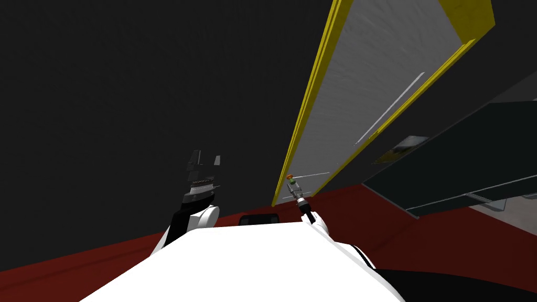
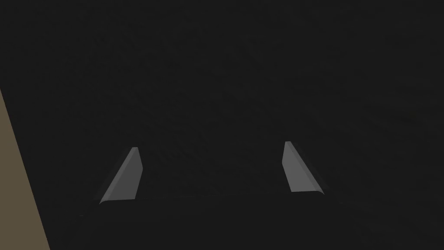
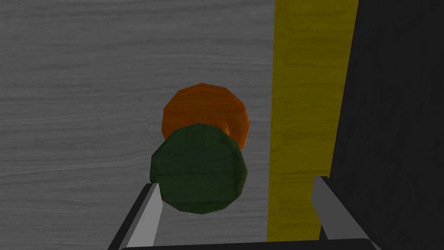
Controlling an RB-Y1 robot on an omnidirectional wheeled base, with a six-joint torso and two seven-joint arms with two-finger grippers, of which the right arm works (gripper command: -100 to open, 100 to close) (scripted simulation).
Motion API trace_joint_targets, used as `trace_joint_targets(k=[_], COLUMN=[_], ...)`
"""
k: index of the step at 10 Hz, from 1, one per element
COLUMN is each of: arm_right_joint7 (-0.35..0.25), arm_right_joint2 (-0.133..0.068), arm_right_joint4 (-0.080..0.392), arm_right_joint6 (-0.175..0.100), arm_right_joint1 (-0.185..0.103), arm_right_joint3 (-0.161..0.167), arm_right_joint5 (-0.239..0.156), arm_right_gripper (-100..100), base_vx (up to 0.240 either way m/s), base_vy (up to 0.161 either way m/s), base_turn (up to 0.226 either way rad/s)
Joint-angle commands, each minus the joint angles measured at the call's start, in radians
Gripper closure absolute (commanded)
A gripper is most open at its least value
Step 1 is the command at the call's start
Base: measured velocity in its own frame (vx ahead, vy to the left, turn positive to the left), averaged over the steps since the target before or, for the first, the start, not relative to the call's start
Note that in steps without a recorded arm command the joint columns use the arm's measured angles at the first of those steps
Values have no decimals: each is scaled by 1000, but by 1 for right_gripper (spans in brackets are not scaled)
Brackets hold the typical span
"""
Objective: Pull the door open
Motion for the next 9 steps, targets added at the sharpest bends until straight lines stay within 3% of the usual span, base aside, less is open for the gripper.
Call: trace_joint_targets(k=[1, 2, 3, 8, 9], arm_right_joint7=[-1, -4, -4, -4, -8], arm_right_joint2=[-8, 0, 0, 0, -8], arm_right_joint4=[-5, -7, -7, -7, -10], arm_right_joint6=[-3, 0, 0, 0, -9], arm_right_joint1=[-1, 16, 16, 16, 24], arm_right_joint3=[-28, -12, -12, -12, -10], arm_right_joint5=[-3, 1, 1, 1, 4], arm_right_gripper=[-100, -100, 100, 100, -100], base_vx=[60, -2, -23, -4, -107], base_vy=[-3, 5, 1, -1, -10], base_turn=[152, 0, -46, 3, -35])
